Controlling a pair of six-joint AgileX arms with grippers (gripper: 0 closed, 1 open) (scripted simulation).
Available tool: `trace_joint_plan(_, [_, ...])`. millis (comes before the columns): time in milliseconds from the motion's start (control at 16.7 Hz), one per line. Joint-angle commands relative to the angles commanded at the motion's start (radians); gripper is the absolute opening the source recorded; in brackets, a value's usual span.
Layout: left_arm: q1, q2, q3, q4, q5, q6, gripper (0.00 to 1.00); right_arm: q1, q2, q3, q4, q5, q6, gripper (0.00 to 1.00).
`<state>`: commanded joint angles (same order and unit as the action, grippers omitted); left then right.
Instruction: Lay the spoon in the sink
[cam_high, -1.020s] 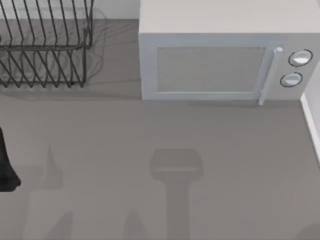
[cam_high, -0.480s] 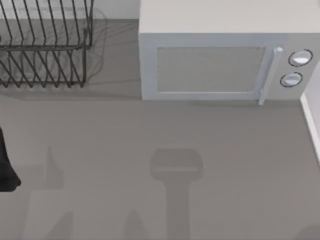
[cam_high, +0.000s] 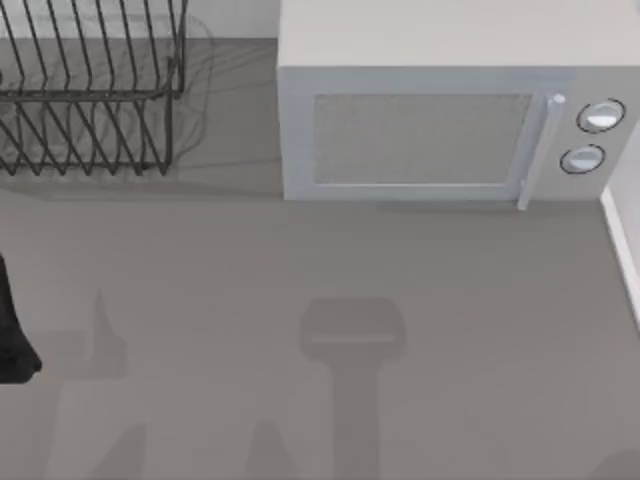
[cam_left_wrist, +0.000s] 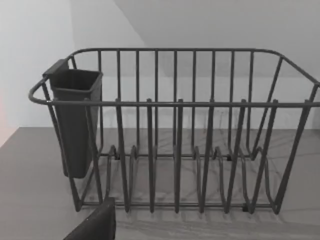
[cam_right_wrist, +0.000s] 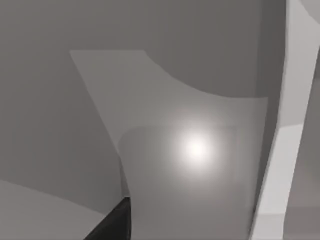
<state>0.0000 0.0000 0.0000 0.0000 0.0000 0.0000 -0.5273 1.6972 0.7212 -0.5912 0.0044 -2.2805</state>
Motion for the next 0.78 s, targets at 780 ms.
trace_joint_plan(780, [0.000, 0.000, 0.000, 0.000, 0.000, 0.000, 1.00, 0.008, -0.099, 0.081, -0.150, 0.031, 0.023, 0.00])
